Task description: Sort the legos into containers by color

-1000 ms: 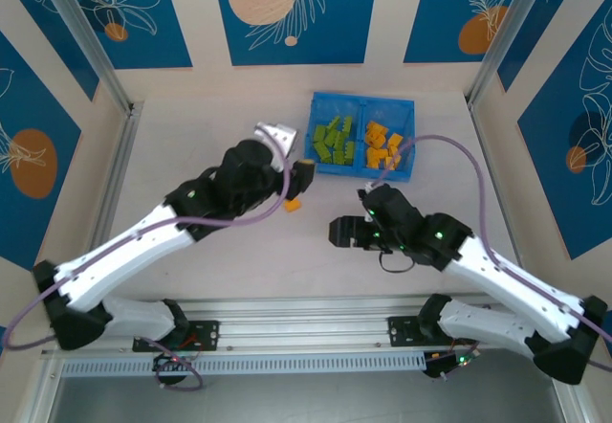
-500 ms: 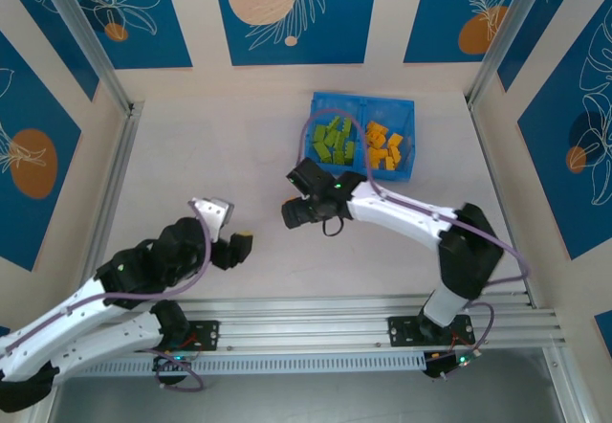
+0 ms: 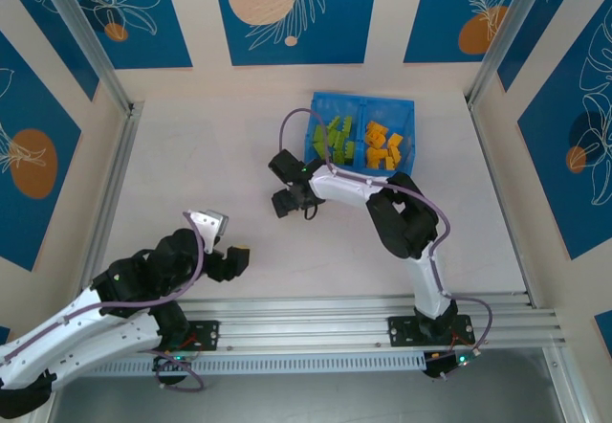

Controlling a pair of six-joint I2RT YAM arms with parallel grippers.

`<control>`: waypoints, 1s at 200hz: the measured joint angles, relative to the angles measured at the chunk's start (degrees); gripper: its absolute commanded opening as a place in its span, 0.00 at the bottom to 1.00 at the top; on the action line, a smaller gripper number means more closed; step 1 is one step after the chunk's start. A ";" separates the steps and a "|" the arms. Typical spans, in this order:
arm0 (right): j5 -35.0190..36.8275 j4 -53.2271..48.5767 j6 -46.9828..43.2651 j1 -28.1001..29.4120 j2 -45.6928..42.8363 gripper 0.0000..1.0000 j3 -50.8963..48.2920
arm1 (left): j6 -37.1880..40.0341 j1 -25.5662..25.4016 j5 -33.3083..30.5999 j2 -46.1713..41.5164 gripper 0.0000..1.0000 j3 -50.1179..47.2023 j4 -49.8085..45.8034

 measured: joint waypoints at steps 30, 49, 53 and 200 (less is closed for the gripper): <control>-1.29 -0.22 -0.31 -0.37 2.29 0.65 2.84 | 0.00 0.00 0.02 0.70 0.83 -0.48 0.13; -1.77 -0.35 -0.17 -0.37 3.39 0.63 4.15 | 0.00 0.00 0.02 1.03 0.84 -0.63 0.22; -1.97 -0.46 -0.17 -0.37 3.61 0.63 4.33 | 0.02 0.00 0.04 1.03 0.84 -0.68 0.26; -2.67 -0.09 2.91 -2.40 -16.98 0.46 -4.07 | 0.76 0.02 6.97 -0.63 0.86 -4.20 8.50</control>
